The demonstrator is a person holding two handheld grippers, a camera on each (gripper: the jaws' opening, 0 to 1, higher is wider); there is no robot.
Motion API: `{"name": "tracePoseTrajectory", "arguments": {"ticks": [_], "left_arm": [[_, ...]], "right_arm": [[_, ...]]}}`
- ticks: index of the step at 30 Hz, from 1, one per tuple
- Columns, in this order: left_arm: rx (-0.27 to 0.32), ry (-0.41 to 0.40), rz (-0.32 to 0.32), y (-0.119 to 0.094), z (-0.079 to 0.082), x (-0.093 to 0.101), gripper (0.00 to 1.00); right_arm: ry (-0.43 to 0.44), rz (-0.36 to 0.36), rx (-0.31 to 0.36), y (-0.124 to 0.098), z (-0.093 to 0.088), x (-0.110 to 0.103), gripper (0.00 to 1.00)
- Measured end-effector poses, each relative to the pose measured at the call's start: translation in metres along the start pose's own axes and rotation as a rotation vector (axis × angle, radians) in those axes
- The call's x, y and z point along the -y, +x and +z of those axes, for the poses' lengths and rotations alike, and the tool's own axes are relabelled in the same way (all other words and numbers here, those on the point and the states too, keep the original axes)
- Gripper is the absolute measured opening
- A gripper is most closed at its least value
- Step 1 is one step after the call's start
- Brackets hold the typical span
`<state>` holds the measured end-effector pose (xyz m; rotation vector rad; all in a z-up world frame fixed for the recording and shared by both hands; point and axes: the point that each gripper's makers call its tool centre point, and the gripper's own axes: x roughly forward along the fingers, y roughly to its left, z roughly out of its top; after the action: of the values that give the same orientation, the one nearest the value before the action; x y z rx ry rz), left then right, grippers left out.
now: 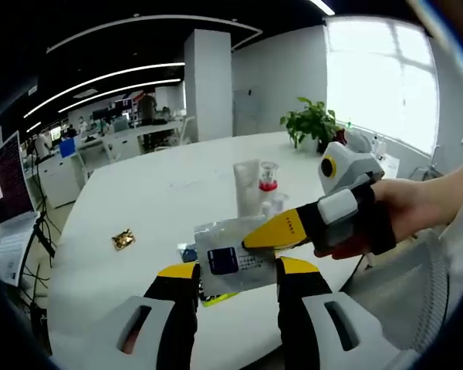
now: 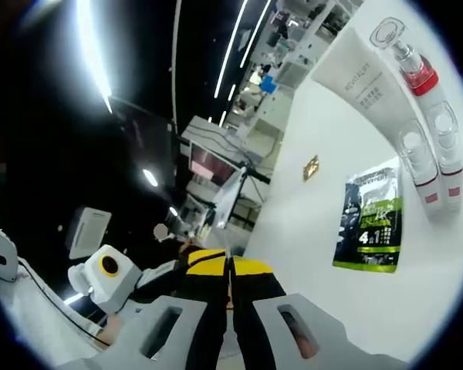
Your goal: Arrange the skincare products in the storage area until every visible bottle or jar stands upright without overlapping.
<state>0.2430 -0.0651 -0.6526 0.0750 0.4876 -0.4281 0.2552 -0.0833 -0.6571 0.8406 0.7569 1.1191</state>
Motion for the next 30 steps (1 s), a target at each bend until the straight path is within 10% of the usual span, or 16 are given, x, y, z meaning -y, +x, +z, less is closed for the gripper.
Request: {"name": "tracePoseTrajectory", "arguments": {"ticks": [12,18,30], "left_arm": [[0.014,-0.217,-0.123,-0.011,-0.006,-0.011,0.4],[0.097,-0.463,-0.29,-0.022,0.001,-0.013,0.27],[0.088,-0.521,-0.344,-0.027,-0.01,-0.011,0.15]], "right_arm": [[0.017,0.026,0.001,-0.007,0.003,-0.002,0.01],[0.04,0.069,0.001,-0.008,0.002,-0.01,0.01],[0.065,0.135,-0.015,-0.009,0.0,-0.023,0.01]]}}
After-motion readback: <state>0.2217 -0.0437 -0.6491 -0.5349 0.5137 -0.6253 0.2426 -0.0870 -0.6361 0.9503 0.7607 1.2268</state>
